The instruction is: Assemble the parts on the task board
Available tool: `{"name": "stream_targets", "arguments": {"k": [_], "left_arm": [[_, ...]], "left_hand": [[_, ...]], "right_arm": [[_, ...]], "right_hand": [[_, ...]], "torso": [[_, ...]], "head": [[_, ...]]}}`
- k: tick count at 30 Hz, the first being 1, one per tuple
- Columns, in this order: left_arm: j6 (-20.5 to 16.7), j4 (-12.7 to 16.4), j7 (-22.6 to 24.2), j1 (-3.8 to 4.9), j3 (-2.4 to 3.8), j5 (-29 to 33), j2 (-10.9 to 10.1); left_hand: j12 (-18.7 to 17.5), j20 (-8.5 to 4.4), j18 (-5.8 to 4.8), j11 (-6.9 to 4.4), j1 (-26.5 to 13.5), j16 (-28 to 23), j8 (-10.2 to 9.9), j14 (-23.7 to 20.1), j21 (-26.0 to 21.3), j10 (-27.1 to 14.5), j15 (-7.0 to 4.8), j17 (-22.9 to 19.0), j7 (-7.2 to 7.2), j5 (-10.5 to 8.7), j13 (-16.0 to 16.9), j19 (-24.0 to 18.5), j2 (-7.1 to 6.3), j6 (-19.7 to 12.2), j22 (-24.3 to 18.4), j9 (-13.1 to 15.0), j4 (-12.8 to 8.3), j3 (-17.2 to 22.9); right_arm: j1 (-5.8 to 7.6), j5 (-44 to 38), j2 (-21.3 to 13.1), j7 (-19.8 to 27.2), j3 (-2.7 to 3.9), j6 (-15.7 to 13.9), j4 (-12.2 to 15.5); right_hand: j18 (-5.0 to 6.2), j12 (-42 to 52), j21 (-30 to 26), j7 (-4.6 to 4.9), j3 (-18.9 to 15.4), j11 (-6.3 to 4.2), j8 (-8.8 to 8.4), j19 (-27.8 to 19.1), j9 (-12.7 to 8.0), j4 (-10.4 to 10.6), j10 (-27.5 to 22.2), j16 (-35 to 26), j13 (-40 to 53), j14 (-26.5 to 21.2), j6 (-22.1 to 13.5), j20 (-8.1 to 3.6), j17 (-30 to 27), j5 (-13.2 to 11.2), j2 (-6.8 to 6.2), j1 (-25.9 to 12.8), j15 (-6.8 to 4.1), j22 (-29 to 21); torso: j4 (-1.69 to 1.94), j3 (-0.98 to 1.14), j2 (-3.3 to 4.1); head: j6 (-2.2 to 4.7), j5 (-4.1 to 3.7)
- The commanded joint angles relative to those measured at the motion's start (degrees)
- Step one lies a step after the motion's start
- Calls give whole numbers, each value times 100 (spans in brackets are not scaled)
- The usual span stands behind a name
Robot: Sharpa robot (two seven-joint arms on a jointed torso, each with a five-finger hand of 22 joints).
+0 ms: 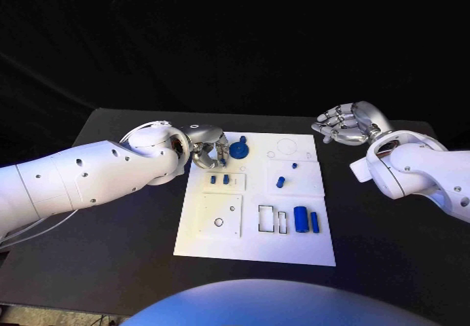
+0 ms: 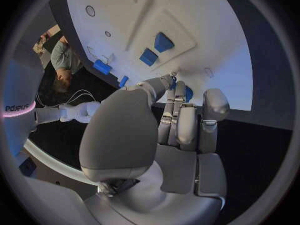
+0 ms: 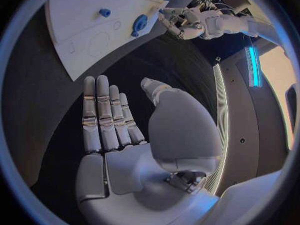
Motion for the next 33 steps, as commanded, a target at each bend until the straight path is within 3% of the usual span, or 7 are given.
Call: {"name": "stream_targets", "arguments": {"k": [1,14,33], "left_arm": [[177,10,-37,4,3,86,-11],[276,-35,-75,4,1,125,1],[363,-167,-74,0,-20,139,173]], "left_hand": [[-27,36,-64,-17,-48,19,-37,-1,-10,47,43,1,-1,-34,-10,-9,-8,33,765,-8,-7,45],[-43,39,-60,-15,-79,13,-44,-10,-20,53,43,-22,0,-63,-13,-20,-19,32,761,-11,-11,52],[-53,41,-60,-16,-94,15,-49,-11,-15,62,44,-21,0,-85,-13,-20,-17,31,762,-14,-15,63]], "right_arm": [[-4,-24,2,29,0,38,-1],[-4,-42,5,24,-1,39,-2],[-4,-43,13,26,-1,46,3]], "right_hand": [[59,-35,-21,93,4,-3,27,-7,-9,-23,46,-14,-5,-32,33,40,-9,28,15,-63,22,-5],[59,-36,-27,93,7,-2,29,-9,-11,-26,47,-24,-10,-35,34,41,-11,30,16,-63,24,-13],[59,-37,-34,94,8,-1,31,-10,-13,-27,48,-34,-16,-38,34,43,-13,32,17,-65,25,-21]], "torso": [[-7,-3,2],[-12,8,2],[-13,4,2]], "head": [[1,18],[1,35],[1,20]]}}
